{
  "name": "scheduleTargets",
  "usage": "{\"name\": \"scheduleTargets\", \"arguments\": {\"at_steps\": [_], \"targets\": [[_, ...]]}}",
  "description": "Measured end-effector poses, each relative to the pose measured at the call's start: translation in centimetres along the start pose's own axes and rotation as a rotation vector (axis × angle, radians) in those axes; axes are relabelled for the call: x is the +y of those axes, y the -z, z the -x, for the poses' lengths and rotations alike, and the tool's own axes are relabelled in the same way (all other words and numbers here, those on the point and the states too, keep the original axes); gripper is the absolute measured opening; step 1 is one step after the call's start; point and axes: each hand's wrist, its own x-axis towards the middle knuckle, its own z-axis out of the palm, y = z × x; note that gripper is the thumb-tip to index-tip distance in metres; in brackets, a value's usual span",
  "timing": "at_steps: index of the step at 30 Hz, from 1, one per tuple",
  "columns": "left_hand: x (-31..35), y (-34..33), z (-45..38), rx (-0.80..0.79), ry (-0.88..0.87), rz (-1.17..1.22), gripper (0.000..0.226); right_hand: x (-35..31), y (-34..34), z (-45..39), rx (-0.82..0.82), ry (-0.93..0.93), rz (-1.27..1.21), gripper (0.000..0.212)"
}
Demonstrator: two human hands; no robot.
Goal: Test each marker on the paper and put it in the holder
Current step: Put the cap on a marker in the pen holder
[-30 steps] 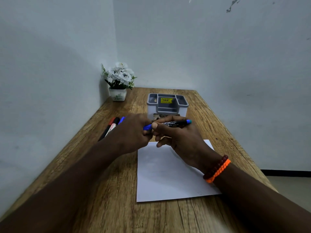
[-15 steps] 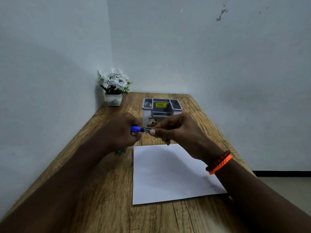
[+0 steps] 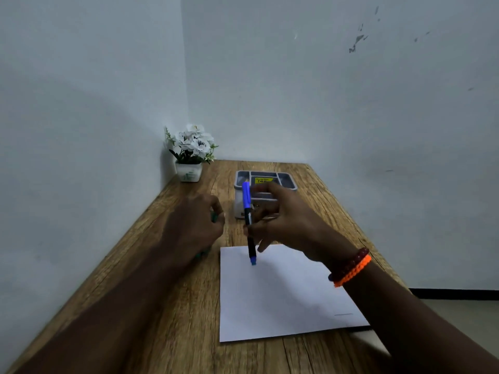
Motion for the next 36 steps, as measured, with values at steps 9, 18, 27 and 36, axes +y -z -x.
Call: {"name": "scheduleTargets", "arguments": {"at_steps": [9,18,27,36], "targets": [[0.0,-0.6,-0.5,0.025,0.049,-0.100,0.015,-5.7,5.3,-8.9,0.281,0.144,0.046,0.066],[-0.5,-0.5,-0.9,0.007,0.067,-0.082,0.017,-3.0,4.0,-17.7,0.468,0.318,0.476,0.042],[-0.8,-1.1,-1.1,-0.034,0.028,-0.044,0.017,0.9,2.8,-19.4,0.366,0.256,0.607,0.045],[-0.8,-1.0,-1.2,-0.050,0.023,-0.043,0.019,2.0,2.0,-19.2,0.308,0.231,0.592,0.050]]}}
